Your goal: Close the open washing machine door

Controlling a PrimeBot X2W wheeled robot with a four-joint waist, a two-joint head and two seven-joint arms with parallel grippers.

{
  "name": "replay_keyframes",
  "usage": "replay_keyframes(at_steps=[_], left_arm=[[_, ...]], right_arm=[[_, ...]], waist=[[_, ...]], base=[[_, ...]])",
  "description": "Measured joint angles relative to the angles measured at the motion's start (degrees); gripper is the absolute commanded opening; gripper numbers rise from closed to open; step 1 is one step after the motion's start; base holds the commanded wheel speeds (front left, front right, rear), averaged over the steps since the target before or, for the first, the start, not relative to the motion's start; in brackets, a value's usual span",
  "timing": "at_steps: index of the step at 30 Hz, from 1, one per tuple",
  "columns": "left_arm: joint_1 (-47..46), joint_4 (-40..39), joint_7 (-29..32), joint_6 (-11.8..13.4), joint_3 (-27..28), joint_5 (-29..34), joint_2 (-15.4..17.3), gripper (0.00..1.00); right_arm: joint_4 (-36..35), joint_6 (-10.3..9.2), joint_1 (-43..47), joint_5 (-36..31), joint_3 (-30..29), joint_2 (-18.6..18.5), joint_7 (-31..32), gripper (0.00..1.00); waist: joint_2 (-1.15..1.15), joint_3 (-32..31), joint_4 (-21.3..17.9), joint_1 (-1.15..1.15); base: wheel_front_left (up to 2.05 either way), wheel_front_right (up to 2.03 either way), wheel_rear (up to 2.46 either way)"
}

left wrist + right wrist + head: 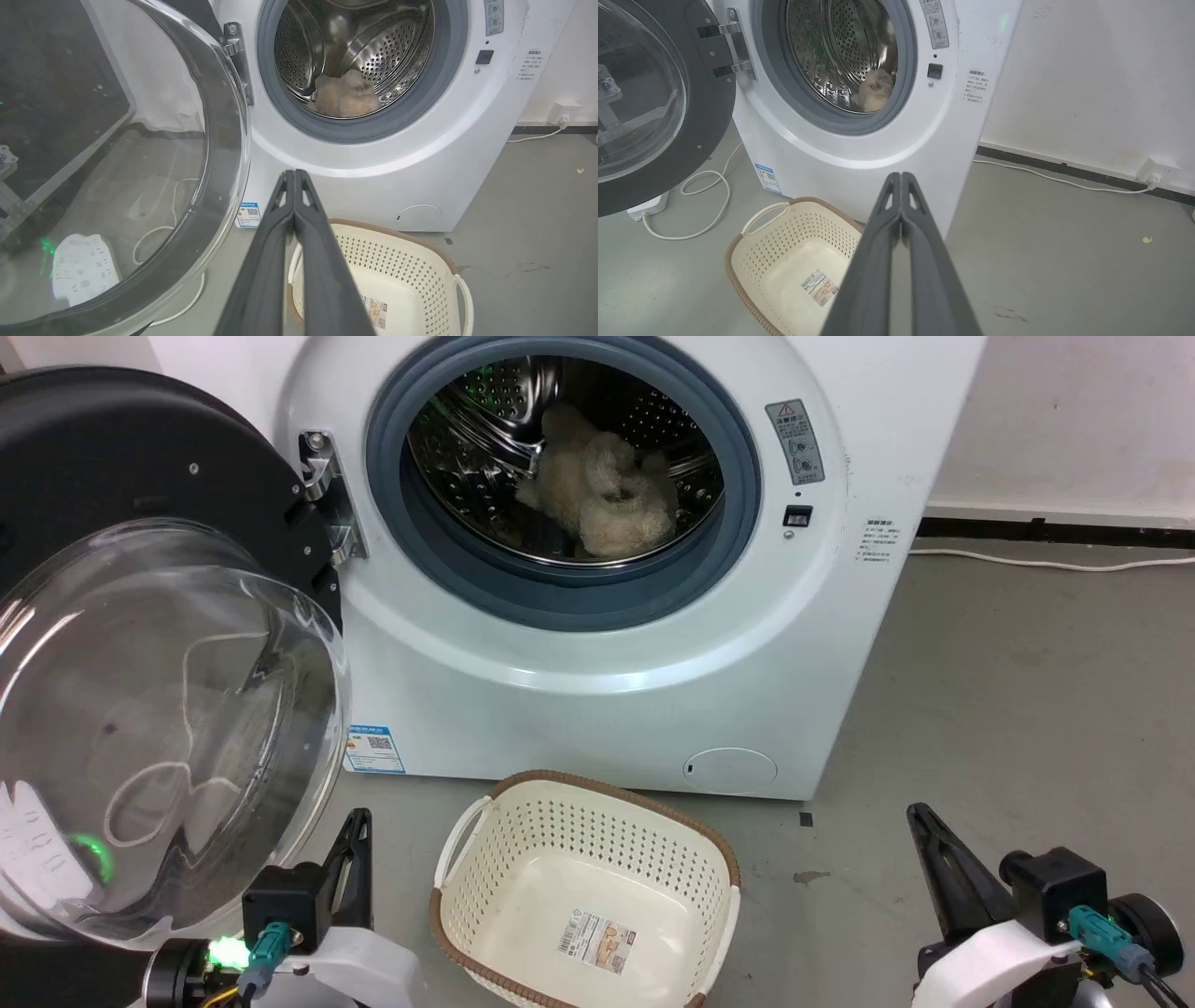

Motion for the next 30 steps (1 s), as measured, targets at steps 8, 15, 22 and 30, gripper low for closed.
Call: replay_keyframes(at_steps=[8,15,22,30], left_arm=[[0.00,0.00,0.00,0.00,0.00,0.00,0.00,0.00],[0.04,0.05,-0.01,0.00,-0.05,0.00,0.00,1.00],[0.04,0.10,-0.66,0.00,-0.48,-0.04,0.00,1.00],[0.04,0.25,-1.65,-0.01,-0.79,-0.04,-0.01,1.00]], right_arm=[[0.00,0.00,0.00,0.00,0.00,0.00,0.00,0.00],[0.04,0.00,0.02,0.05,-0.03,0.00,-0.02,1.00],[0.11,0.00,0.03,0.66,-0.56,0.00,-0.68,1.00],[0.18,0.00,0.17,1.11,-0.73,0.00,-1.70,1.00]], waist=[[0.00,0.00,0.00,0.00],[0.00,0.01,0.00,0.00],[0.00,-0.04,0.27,0.00],[0.00,-0.27,1.54,0.00]], base=[[0.00,0.00,0.00],[0.00,0.00,0.00],[0.00,0.00,0.00],[0.00,0.00,0.00]])
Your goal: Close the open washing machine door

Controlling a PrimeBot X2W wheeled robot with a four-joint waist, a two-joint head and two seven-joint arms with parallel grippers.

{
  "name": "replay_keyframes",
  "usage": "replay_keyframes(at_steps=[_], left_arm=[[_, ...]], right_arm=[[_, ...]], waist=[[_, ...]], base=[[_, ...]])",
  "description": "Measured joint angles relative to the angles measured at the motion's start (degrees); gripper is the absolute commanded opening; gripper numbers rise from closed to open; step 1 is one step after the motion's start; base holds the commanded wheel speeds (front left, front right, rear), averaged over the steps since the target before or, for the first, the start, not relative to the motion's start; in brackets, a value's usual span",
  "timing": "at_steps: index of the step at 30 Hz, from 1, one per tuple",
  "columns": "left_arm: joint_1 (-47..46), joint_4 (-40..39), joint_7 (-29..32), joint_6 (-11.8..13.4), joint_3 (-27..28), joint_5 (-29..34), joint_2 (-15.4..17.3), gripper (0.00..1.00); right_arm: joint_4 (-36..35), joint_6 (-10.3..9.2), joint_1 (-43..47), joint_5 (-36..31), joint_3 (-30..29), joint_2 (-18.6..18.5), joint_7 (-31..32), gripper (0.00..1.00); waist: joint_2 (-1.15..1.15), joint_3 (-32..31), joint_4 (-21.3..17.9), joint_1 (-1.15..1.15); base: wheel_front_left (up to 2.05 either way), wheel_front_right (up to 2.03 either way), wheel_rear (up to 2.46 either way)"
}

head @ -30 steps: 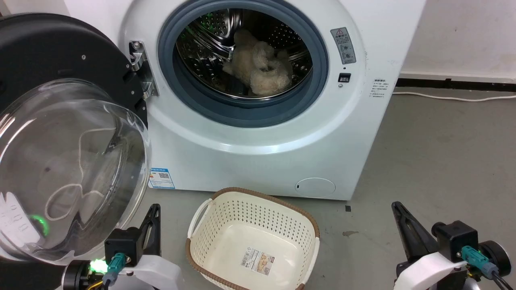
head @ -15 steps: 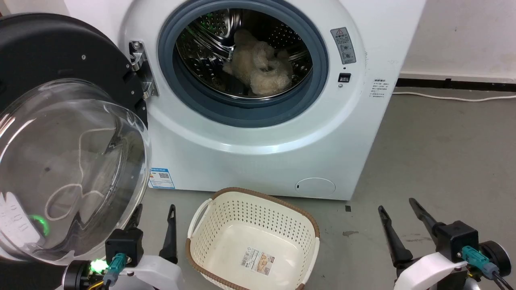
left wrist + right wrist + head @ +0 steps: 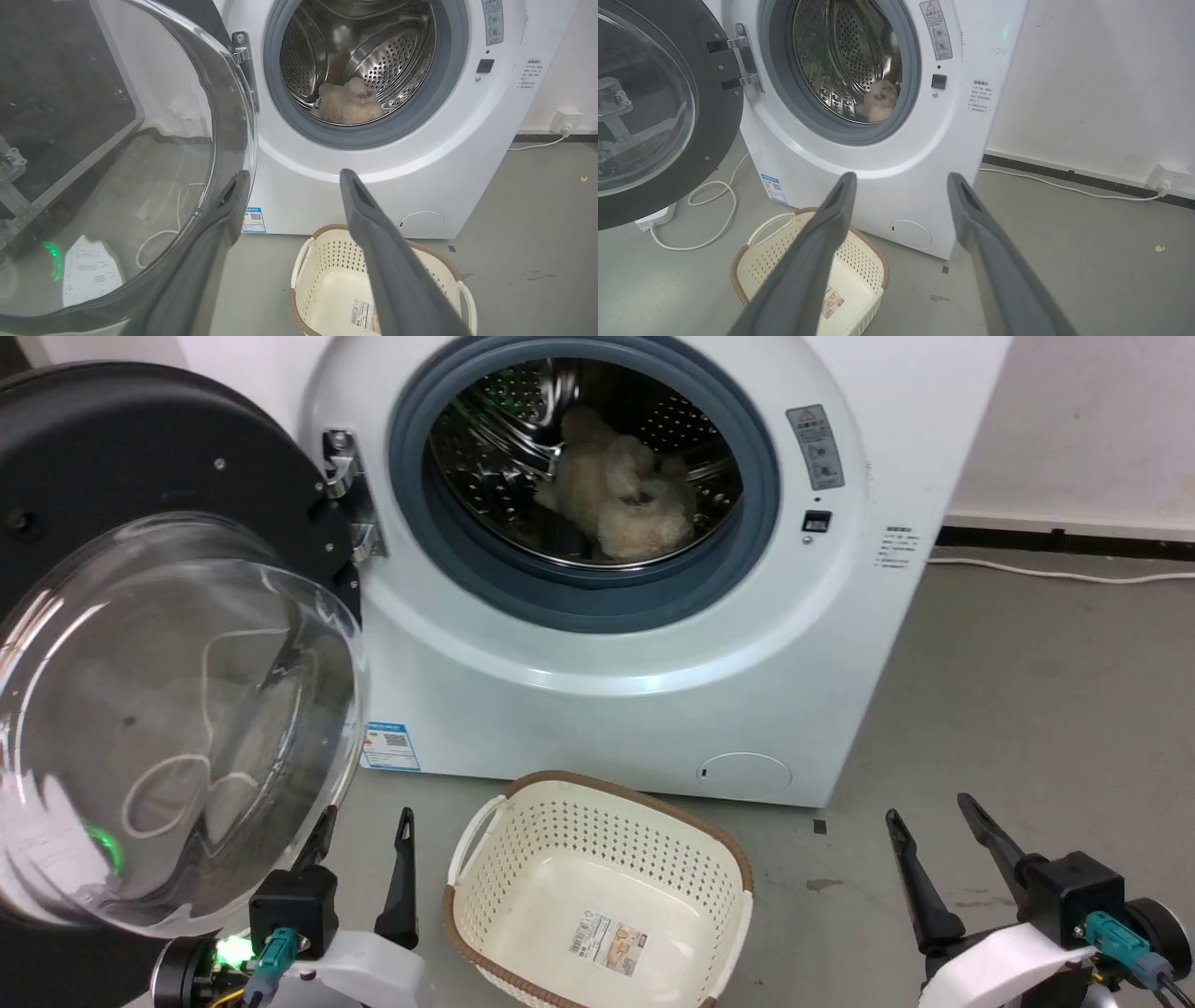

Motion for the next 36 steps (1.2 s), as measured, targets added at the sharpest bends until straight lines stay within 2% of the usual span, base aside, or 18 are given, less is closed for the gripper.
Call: replay_keyframes(at_steps=[12,36], left_arm=[[0.05,0.36,-1.52,-0.04,-0.15,-0.02,0.05,1.00],[1.44,-0.85,-4.41,0.22,0.52,-1.13,0.11,1.00]], right_arm=[[0.91,0.00,0.12,0.65,0.29,0.00,-1.53,1.00],[3.30,0.00,-0.18,1.11,4.72,0.00,-4.37,1.00]], waist=[[0.00,-0.59,4.05,0.00],[0.00,-0.27,10.95,0.00]], base=[[0.00,0.00,0.00],[0.00,0.00,0.00]])
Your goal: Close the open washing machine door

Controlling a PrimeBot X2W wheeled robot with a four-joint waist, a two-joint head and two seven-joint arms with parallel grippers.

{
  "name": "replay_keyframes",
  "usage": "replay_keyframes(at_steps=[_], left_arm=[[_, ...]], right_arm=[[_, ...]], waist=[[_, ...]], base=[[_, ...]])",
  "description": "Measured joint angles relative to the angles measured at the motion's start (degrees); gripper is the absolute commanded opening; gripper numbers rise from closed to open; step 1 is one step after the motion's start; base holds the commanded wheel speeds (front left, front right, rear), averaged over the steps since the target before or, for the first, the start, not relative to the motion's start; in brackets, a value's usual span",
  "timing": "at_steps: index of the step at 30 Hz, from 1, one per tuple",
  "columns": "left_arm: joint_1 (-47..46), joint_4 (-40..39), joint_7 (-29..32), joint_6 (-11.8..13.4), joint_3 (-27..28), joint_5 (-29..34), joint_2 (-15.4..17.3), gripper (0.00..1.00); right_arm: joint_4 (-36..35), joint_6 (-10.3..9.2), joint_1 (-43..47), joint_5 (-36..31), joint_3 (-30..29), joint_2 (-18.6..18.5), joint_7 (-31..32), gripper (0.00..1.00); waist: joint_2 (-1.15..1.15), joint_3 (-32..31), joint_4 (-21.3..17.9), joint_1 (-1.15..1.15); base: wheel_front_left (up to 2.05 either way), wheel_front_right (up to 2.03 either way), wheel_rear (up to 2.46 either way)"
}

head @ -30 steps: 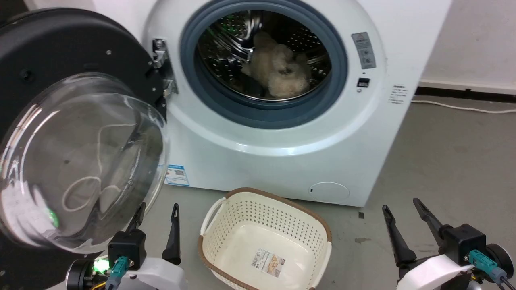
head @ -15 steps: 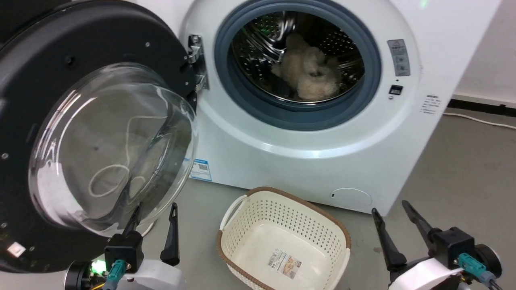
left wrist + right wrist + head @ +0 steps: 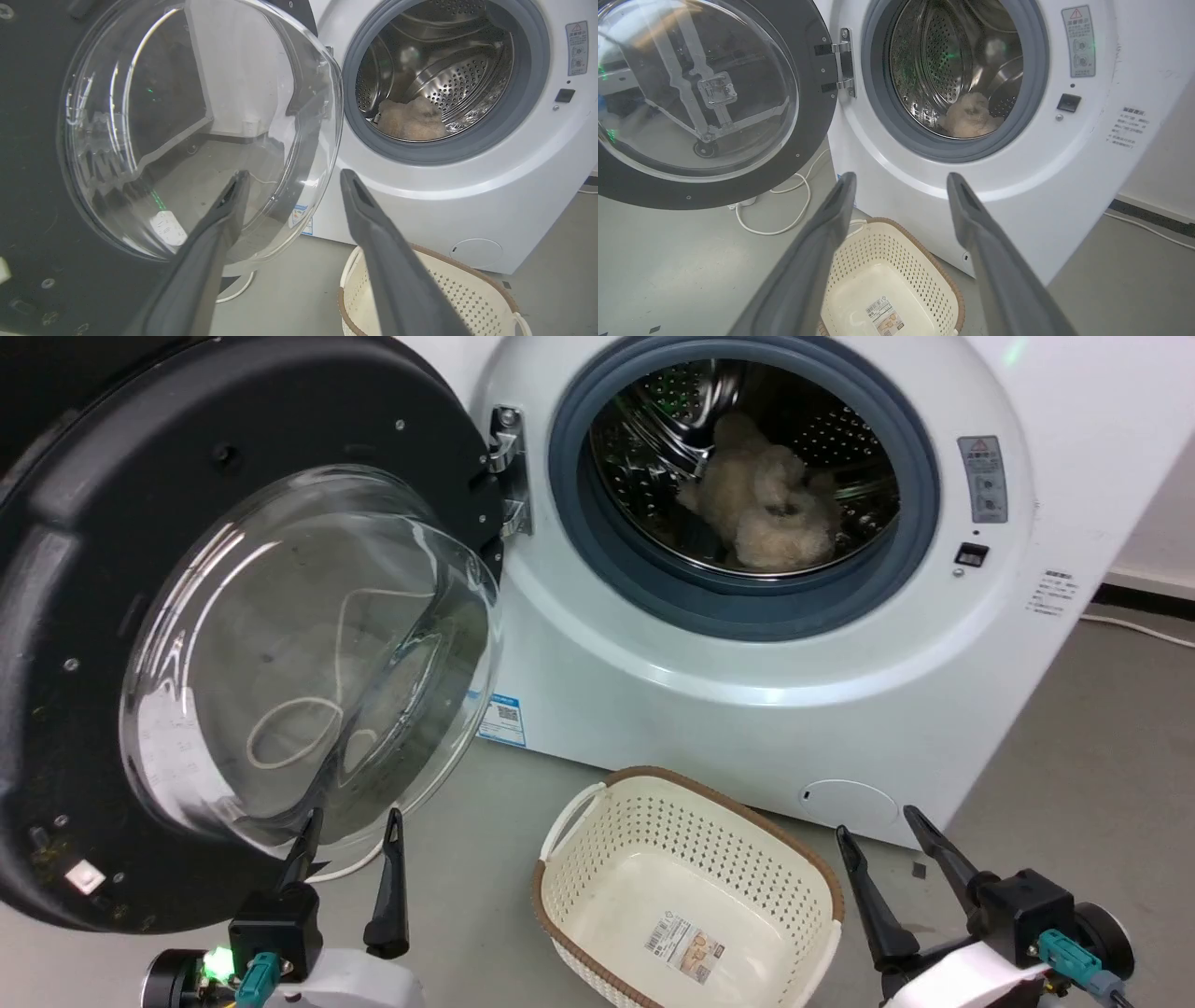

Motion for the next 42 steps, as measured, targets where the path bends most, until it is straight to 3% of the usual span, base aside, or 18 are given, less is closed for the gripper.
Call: replay_keyframes(at_steps=[37,38,39,40,42], left_arm=[[1.61,-0.11,-4.24,0.01,0.98,-0.48,-0.04,1.00],[1.61,-0.11,-4.49,0.01,0.99,-0.49,-0.04,0.91],[1.61,-0.11,-4.59,0.01,1.01,-0.49,-0.04,0.19],[1.61,-0.11,-4.64,0.00,1.04,-0.49,-0.04,0.00],[1.60,-0.14,-4.70,-0.03,1.11,-0.58,-0.04,0.00]], right_arm=[[2.85,0.00,0.12,2.11,2.46,0.00,-4.32,1.00],[2.96,0.00,0.13,2.18,2.48,0.00,-4.44,1.00],[3.01,0.00,0.15,2.29,2.50,0.00,-4.60,1.00],[3.04,0.00,0.16,2.50,2.54,0.00,-4.65,1.00],[3.10,0.00,0.18,2.60,2.56,0.00,-4.92,1.00]], waist=[[0.00,-0.79,8.25,0.00],[0.00,-0.80,8.48,0.00],[0.00,-0.81,8.73,0.00],[0.00,-0.81,8.96,0.00],[0.00,-0.80,9.44,0.00]], base=[[0.00,0.00,0.00],[0.00,0.00,0.00],[0.00,0.00,0.00],[0.00,0.00,0.00],[0.00,0.00,0.00]])
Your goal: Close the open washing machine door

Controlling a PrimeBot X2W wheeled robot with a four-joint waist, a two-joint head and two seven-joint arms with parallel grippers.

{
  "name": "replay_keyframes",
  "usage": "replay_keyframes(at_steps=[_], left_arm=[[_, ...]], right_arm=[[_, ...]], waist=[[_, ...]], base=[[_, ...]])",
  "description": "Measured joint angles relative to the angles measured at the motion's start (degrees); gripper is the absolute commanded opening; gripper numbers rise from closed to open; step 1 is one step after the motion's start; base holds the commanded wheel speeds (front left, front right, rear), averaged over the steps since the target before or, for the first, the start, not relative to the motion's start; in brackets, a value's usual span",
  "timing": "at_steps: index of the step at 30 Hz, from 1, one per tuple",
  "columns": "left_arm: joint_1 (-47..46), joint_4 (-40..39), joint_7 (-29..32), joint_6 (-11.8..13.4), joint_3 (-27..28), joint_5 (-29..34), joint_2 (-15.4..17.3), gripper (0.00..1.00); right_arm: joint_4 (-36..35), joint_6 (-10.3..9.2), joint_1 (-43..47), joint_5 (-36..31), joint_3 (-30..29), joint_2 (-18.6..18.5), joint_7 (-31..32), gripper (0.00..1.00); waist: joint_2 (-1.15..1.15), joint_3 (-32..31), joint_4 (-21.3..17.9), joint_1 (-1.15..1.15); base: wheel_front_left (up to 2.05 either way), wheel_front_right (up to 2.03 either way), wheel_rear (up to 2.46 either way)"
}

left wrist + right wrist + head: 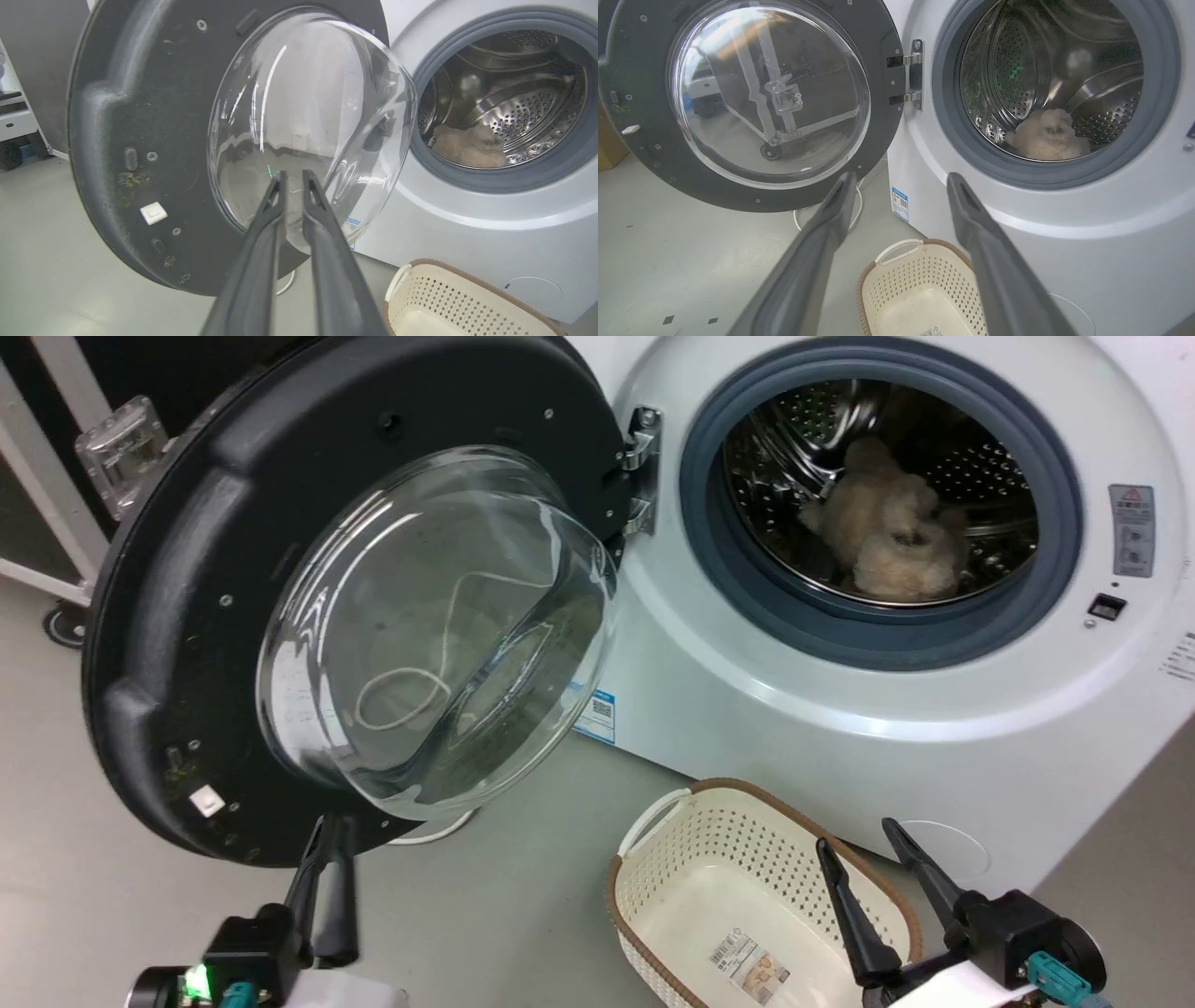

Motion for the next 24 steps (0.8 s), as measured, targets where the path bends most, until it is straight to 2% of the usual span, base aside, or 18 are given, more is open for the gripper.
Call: replay_keyframes(at_steps=[7,13,16,19,24], left_arm=[[-0.90,-3.52,-1.03,-0.18,2.66,-4.61,-0.05,0.00],[-5.52,-10.00,-1.90,-0.98,10.02,-10.57,0.26,0.00],[-9.66,-11.93,-1.91,-1.56,13.91,-13.45,2.74,0.00],[-14.88,-11.68,0.79,-1.79,18.74,-18.36,6.69,0.00],[-24.52,-4.44,8.83,-0.94,26.79,-27.80,14.08,0.00]], right_arm=[[0.09,0.00,0.80,0.47,-0.05,0.00,-0.79,1.00],[0.00,0.00,0.92,0.45,0.66,0.02,-1.53,1.00],[0.01,0.00,0.86,0.44,1.00,0.02,-1.98,1.00],[0.01,0.00,0.65,0.45,1.51,-0.02,-2.25,1.00],[0.10,0.00,-0.05,0.64,2.30,-0.64,-2.81,1.00]], waist=[[0.00,0.31,1.83,0.00],[0.00,2.05,1.59,0.00],[0.00,3.12,1.00,0.00],[0.00,4.14,0.42,0.01],[0.00,5.85,-0.42,0.00]], base=[[0.00,0.00,0.00],[0.00,0.00,0.00],[0.00,0.00,0.00],[0.00,0.00,0.00],[0.00,0.00,0.00]])
